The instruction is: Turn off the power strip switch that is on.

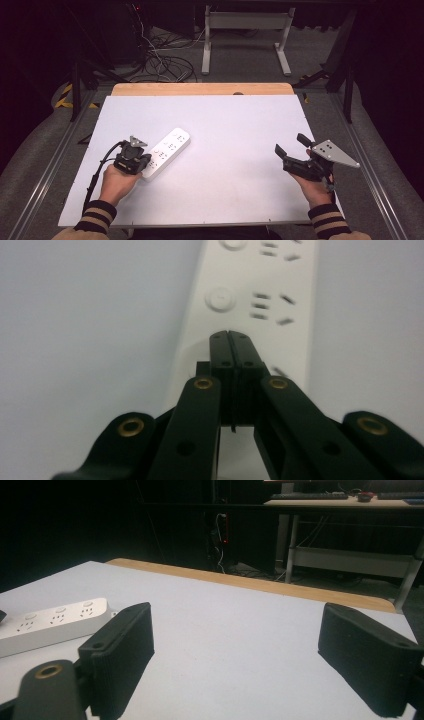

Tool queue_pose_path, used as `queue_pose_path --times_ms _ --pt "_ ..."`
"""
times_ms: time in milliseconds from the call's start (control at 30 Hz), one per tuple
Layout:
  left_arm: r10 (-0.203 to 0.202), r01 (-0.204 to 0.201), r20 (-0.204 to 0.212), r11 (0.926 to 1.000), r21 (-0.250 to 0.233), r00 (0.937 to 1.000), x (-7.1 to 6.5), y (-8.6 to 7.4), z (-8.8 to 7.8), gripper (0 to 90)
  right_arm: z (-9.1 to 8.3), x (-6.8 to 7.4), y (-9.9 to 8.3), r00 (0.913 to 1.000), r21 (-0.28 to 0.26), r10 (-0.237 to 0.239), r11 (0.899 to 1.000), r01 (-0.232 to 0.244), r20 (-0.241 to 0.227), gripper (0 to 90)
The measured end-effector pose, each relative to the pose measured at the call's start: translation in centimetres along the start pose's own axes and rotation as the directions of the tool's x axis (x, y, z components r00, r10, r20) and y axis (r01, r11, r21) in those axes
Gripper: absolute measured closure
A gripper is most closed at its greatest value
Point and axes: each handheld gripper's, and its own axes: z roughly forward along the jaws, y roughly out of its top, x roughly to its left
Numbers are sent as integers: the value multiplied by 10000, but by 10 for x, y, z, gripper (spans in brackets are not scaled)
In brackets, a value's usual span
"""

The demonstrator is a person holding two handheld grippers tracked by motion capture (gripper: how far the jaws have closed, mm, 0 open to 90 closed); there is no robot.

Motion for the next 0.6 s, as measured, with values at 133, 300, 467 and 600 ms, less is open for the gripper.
queue_pose_path --times_ms 133,300,467,600 --pt "247 -247 -274 9997 -1 9993 -3 0 0 900 0 0 0 10000 12 -16 10000 16 -6 150" --pt "133 -133 -86 9999 29 9999 -1 -1 -1 899 0 0 0 10000 -8 -3 10000 3 -12 150" --pt "-192 204 111 9921 -1238 9998 1 1 -17 899 0 0 0 10000 -28 25 10000 -25 -15 150" --pt "-501 425 -200 9585 -2820 9985 4 -3 -40 899 0 0 1 10000 -30 34 10000 -34 -20 151"
